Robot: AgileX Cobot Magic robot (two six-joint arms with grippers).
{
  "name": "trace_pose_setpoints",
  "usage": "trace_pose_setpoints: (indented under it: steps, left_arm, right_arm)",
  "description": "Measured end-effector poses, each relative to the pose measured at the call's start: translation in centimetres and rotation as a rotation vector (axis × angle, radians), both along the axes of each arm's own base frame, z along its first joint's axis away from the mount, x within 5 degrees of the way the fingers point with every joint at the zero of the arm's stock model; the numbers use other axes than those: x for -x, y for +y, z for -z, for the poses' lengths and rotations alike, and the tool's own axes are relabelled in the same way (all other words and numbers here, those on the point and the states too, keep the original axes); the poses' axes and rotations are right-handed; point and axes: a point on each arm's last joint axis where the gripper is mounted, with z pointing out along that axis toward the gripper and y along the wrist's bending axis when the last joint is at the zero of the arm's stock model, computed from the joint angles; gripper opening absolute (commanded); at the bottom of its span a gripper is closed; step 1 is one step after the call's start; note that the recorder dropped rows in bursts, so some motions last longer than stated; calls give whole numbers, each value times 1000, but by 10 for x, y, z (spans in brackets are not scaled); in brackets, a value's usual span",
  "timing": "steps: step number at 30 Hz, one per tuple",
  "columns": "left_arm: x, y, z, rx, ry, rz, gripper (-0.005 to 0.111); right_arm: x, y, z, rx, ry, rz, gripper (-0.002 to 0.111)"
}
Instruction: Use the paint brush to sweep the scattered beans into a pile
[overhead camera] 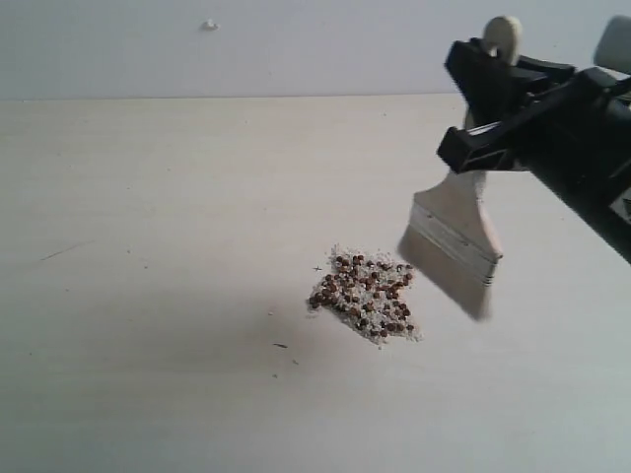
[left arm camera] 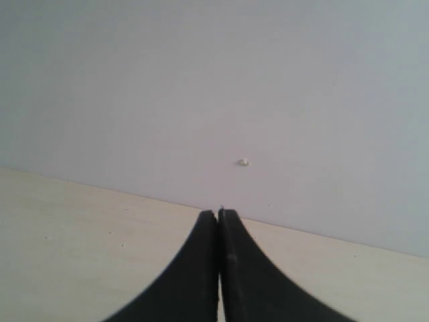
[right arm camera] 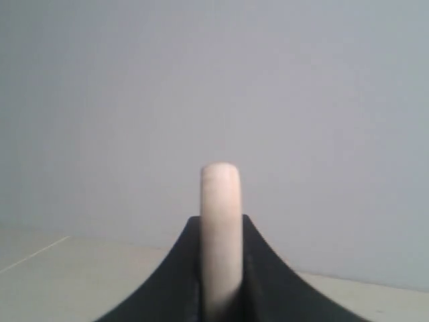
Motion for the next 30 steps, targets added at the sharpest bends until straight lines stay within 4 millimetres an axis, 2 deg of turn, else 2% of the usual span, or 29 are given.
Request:
trace_pose_setpoints:
  steps: [5, 15, 24, 30]
  left_arm:
    - [0, 0, 0, 0, 0, 0, 0]
    - [0, 0, 0, 0, 0, 0, 0]
    - [0, 0, 0, 0, 0, 0, 0]
    - [0, 0, 0, 0, 0, 0, 0]
  right_arm:
    - [-2, -20, 4, -11, 4, 206, 0]
    - [-31, -28, 44, 23, 145, 440, 0]
    - [-61, -15, 70, 59, 199, 458, 0]
    - [-73, -7, 83, 46, 214, 433, 0]
